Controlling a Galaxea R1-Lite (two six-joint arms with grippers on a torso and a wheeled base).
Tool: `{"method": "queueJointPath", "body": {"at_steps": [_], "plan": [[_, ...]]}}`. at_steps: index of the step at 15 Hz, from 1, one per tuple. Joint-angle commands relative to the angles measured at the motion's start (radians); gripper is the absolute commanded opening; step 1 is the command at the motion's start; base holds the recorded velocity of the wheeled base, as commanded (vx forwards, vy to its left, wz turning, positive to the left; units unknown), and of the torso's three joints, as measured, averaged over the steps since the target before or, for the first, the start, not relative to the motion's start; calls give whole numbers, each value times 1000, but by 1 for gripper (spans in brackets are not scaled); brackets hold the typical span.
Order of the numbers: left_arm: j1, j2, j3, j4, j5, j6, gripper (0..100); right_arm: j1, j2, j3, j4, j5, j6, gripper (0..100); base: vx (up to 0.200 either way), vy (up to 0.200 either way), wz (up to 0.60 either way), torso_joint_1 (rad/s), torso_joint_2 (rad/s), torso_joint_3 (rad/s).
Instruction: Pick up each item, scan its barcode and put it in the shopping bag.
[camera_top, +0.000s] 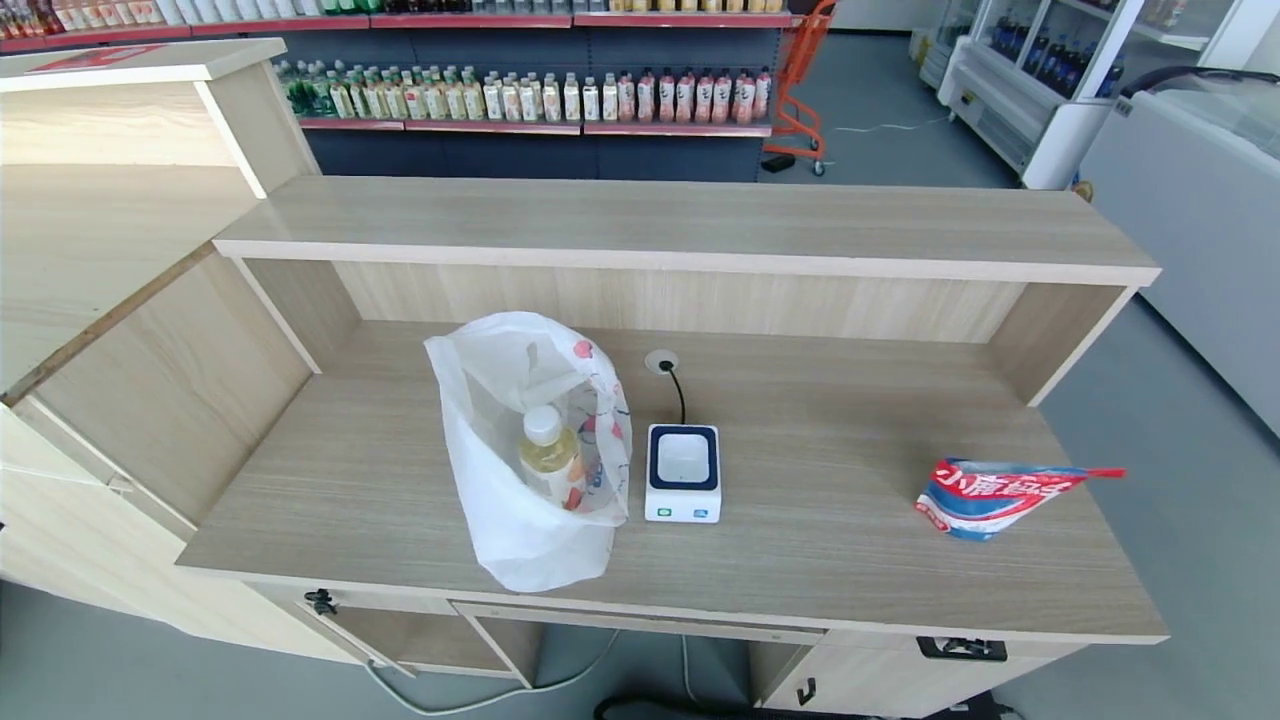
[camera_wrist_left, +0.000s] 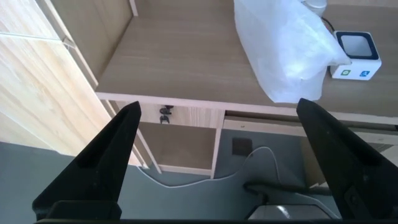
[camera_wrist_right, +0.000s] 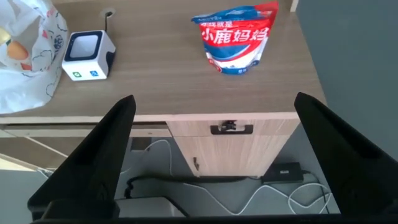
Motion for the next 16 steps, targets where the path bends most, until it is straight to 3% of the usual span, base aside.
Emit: {"method": "queueJointPath", "body": {"at_steps": [1, 9, 11, 12, 13, 15, 16], "plan": [[-1, 0, 0, 0, 1, -2, 100, -2, 4, 0, 0, 0, 0, 100, 0, -200, 0, -7, -2, 2], [-1, 0, 0, 0, 0, -2, 100, -2, 4, 0, 0, 0, -4, 100, 0, -200, 0, 4, 4, 4], [-1, 0, 0, 0, 0, -3, 100, 1, 13, -3, -4, 4, -31, 100, 0, 0, 0, 0, 0, 0], [-1, 0, 0, 0, 0, -2, 100, 12, 64, -71, 3, 32, -31, 100, 0, 0, 0, 0, 0, 0], [-1, 0, 0, 0, 0, -3, 100, 23, 412, -325, 0, 84, 98, 100, 0, 0, 0, 0, 0, 0], [-1, 0, 0, 0, 0, -2, 100, -37, 867, -683, 51, 7, 484, 100, 0, 0, 0, 0, 0, 0], [-1, 0, 0, 0, 0, -2, 100, -51, 981, -769, 86, -14, 582, 100, 0, 0, 0, 0, 0, 0]]}}
